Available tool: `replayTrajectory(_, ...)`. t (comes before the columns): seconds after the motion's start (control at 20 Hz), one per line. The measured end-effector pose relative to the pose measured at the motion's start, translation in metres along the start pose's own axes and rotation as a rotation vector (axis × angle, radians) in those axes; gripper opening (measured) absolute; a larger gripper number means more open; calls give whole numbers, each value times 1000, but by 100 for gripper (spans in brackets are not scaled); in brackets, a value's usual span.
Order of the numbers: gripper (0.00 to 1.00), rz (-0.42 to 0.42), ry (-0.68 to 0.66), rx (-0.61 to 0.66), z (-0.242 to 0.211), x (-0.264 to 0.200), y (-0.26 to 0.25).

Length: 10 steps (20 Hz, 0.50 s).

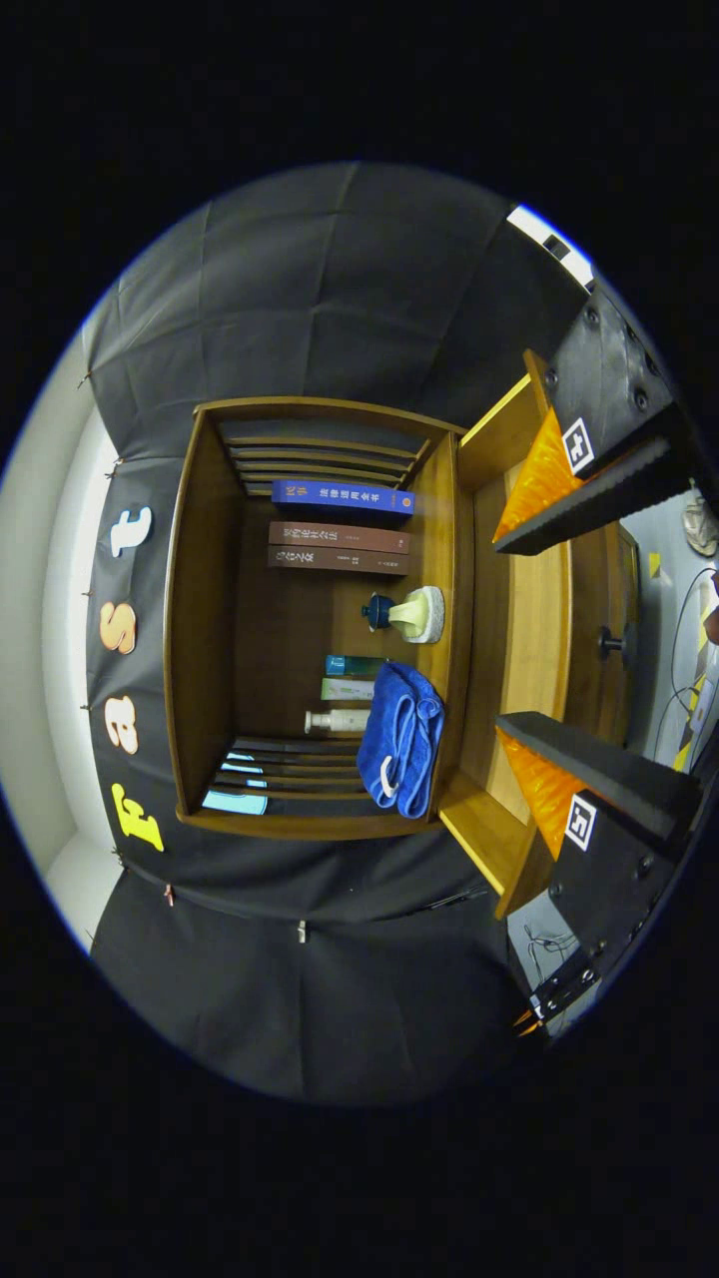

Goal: Pull open the drawer, take out the items inside it, and place them on the countertop above the cabinet.

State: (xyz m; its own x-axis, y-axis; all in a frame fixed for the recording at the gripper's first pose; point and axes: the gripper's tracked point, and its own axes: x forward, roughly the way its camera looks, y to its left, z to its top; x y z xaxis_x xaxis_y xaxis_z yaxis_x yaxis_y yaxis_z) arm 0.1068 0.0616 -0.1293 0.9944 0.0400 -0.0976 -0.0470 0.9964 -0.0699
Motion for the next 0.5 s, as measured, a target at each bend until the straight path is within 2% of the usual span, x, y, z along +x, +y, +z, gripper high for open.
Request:
replayTrajectory(0.2, 100, -11, -18, 33, -27, -11, -1)
replayTrajectory(0.5, 99, -13, 33, 60, -56, 9, -2)
